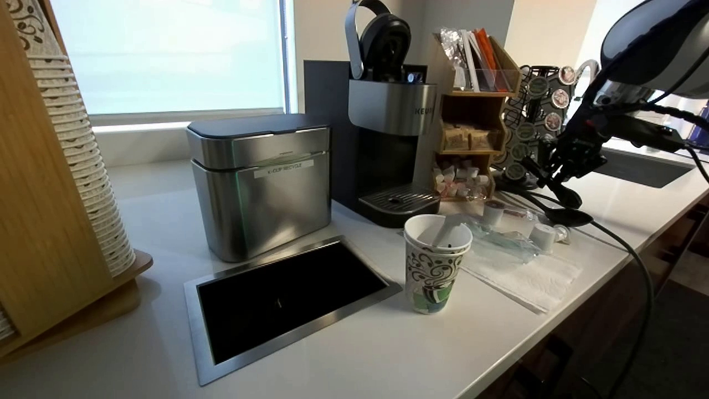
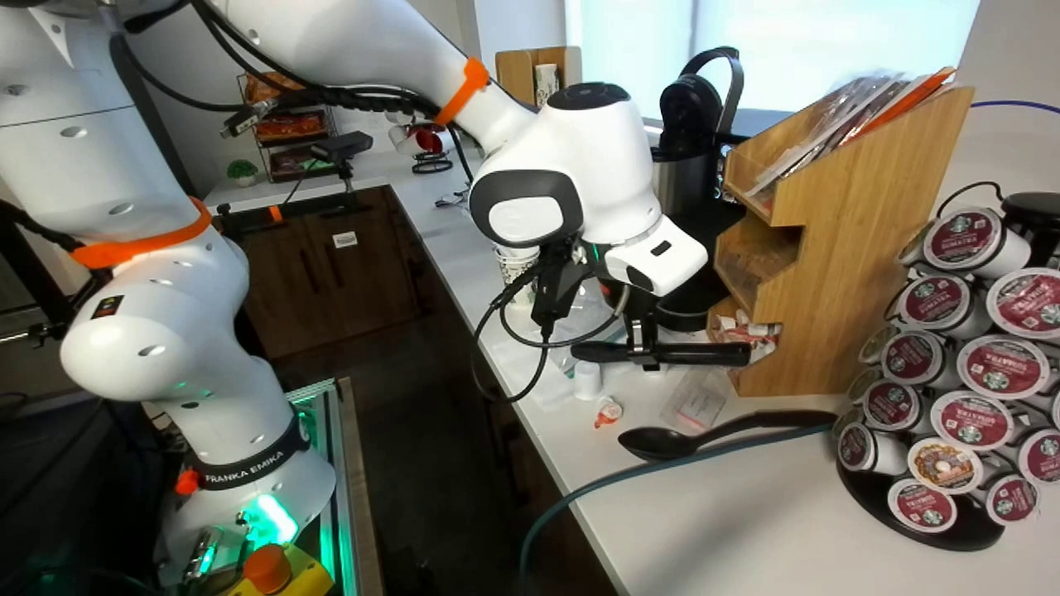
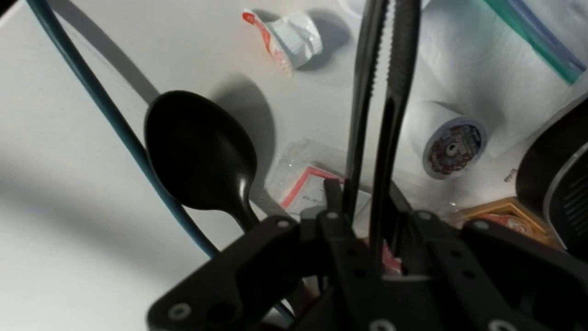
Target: Put the black object on the counter
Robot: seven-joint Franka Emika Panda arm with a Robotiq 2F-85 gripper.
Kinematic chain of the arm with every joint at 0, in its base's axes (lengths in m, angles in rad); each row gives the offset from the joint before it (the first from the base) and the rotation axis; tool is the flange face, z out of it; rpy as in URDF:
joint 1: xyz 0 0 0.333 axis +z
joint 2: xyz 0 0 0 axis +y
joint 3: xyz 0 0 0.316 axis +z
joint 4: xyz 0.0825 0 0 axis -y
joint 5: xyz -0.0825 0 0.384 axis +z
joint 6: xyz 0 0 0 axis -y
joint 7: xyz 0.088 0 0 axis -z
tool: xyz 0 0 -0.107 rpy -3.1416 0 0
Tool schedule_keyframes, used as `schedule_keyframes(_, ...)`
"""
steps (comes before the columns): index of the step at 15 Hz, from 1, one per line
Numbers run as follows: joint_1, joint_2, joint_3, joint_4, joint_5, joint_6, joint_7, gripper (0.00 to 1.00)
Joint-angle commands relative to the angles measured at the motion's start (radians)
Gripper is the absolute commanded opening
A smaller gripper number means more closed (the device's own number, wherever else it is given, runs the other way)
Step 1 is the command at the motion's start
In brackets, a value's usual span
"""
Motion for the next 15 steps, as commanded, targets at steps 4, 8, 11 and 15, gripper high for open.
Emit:
schedule_keyframes(4,-0.083,0.107,0.0,0.079,-0.074,-0.089,-0.012,0.06)
schedule_keyframes(8,-0.092,0.181,0.006,0.154,-0.076,-0.082,0.023,0.09)
schedule_keyframes(11,-0.087,0.202,0.005,0.187,-0.1,-0.099,0.067,0.55)
schedule_keyframes(15,-0.068,0.156,-0.012,0.187,-0.242,-0.172,0.18,0.87)
